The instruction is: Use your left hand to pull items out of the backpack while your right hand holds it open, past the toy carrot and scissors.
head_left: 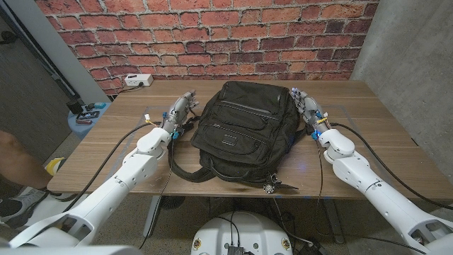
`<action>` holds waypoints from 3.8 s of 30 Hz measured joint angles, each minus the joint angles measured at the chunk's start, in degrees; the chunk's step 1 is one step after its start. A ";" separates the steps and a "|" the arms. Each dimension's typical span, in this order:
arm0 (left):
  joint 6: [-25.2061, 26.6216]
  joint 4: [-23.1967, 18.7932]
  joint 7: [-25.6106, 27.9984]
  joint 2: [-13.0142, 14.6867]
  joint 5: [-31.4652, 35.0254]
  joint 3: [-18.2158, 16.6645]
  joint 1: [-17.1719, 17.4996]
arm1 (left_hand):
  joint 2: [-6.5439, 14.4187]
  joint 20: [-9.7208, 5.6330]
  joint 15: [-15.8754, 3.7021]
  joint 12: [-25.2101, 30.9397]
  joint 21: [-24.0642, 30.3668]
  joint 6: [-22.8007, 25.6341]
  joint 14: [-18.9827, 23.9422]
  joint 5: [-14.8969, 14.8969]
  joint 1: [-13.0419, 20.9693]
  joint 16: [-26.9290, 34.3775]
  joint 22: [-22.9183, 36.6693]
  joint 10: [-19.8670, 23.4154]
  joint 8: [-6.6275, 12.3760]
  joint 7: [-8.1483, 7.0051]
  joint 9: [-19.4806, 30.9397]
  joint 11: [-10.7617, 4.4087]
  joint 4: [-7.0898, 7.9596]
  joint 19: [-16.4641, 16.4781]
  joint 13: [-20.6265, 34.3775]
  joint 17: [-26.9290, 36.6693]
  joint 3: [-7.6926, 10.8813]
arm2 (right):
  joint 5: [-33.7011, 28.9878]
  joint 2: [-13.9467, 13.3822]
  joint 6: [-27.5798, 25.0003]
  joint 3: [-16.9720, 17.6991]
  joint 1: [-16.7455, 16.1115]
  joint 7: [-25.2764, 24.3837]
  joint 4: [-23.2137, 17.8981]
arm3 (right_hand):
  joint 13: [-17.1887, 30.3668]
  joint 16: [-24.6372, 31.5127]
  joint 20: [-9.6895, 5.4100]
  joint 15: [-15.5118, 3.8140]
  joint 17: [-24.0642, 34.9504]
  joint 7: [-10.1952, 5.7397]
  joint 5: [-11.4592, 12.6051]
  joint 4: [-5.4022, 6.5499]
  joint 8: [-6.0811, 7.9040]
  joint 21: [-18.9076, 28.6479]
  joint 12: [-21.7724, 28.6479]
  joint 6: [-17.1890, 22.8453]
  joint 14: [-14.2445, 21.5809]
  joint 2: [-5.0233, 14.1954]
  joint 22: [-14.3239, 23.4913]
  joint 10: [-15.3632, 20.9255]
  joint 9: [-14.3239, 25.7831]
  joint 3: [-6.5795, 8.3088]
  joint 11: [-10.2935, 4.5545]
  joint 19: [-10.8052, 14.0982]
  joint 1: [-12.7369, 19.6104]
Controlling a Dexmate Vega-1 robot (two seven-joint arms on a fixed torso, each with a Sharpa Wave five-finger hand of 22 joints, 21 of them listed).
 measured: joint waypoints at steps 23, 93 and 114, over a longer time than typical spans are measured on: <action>-0.65 0.21 -2.03 0.54 -0.29 0.07 0.36 | -0.34 -0.01 -0.01 0.00 -0.87 0.00 0.00 0.00 0.68 0.00 0.18 -0.01 0.00 0.00 -0.01 0.00 -1.20 0.00 -0.01 -0.03 0.70 | -3.29 -4.53 -1.94 1.56 -6.10 -5.21 -10.50 | -0.10 0.00 0.00 0.00 -0.53 0.30 -0.03 -0.40 0.00 -0.01 0.00 0.31 0.00 0.08 -0.01 -0.19 0.01 0.40 0.19 -0.01 0.53; -4.47 4.54 -6.34 -0.41 0.15 0.99 -2.07 | 0.45 0.09 0.35 -0.23 -3.11 0.30 0.11 0.40 2.40 0.00 0.24 0.31 0.00 0.30 -0.02 0.32 -3.64 1.14 0.26 0.12 0.93 | -24.04 -14.79 -15.87 10.02 -28.50 -22.82 -41.37 | -0.65 0.00 0.01 0.07 -2.78 1.43 -0.03 -3.73 0.23 0.22 0.45 1.85 0.55 -1.13 0.12 0.43 -0.25 1.81 0.79 0.83 5.36; -5.35 4.06 -7.82 0.20 -0.28 0.59 -1.35 | 0.45 0.09 0.31 -0.23 -3.54 0.30 0.09 0.40 2.40 0.00 0.24 0.30 0.00 0.30 -0.02 0.31 -4.12 1.13 0.26 0.11 0.94 | -36.40 -14.51 -25.85 10.82 -34.16 -27.37 -50.06 | -0.64 0.44 0.10 0.19 -3.44 2.24 -0.03 -4.20 0.63 0.22 0.86 2.66 1.65 -1.63 0.13 1.41 -0.24 1.81 1.78 1.95 7.27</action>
